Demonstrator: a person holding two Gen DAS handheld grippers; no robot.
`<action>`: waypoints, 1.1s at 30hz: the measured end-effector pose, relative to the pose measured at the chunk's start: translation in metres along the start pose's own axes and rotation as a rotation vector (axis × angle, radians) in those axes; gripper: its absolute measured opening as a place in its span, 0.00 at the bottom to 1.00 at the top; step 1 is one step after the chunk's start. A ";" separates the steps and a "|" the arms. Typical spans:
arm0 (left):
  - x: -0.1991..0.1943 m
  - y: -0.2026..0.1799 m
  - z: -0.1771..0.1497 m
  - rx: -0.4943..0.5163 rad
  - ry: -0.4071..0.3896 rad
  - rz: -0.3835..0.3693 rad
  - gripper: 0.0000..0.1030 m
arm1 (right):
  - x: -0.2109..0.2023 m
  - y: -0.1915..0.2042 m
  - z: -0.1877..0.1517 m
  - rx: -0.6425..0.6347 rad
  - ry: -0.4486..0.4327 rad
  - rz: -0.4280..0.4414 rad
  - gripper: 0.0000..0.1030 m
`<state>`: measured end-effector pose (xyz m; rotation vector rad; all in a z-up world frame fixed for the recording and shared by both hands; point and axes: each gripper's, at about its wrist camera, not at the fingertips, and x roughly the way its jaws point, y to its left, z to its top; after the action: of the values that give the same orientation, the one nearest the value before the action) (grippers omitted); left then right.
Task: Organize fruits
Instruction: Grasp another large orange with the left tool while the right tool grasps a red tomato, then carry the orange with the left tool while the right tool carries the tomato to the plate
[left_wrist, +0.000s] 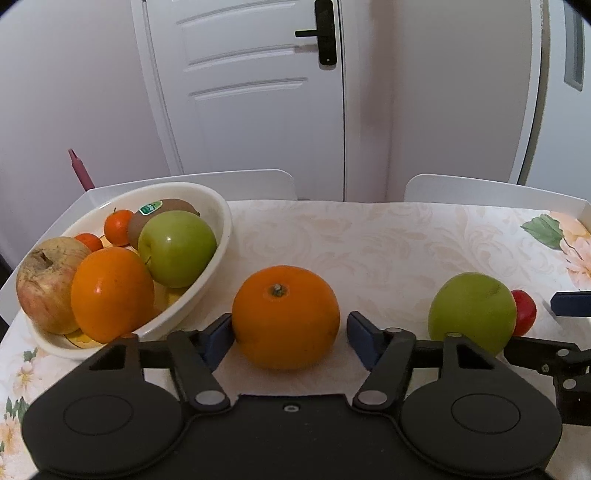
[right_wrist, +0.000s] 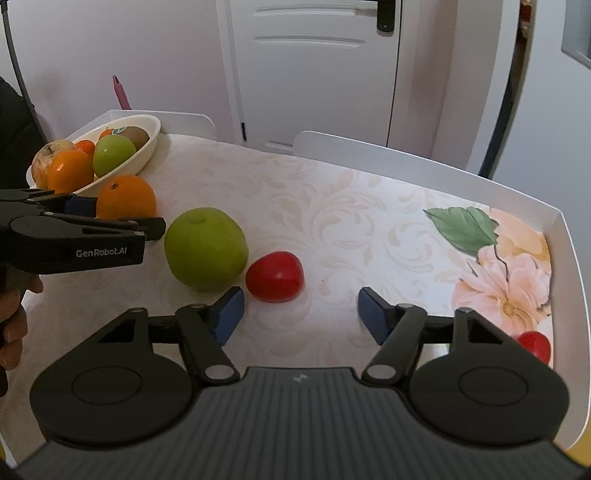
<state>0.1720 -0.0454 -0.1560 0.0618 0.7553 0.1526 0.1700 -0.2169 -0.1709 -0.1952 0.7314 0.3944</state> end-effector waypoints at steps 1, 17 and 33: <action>0.000 0.001 0.000 0.000 -0.002 0.006 0.62 | 0.000 0.000 0.000 -0.004 0.000 0.001 0.76; -0.011 0.003 -0.006 0.025 0.014 -0.019 0.61 | 0.006 0.008 0.003 -0.078 -0.020 0.008 0.63; -0.038 0.008 -0.015 0.014 0.006 -0.032 0.61 | -0.010 0.018 0.004 -0.119 -0.056 0.012 0.49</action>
<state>0.1338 -0.0439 -0.1402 0.0627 0.7630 0.1168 0.1584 -0.2023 -0.1619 -0.2908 0.6548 0.4532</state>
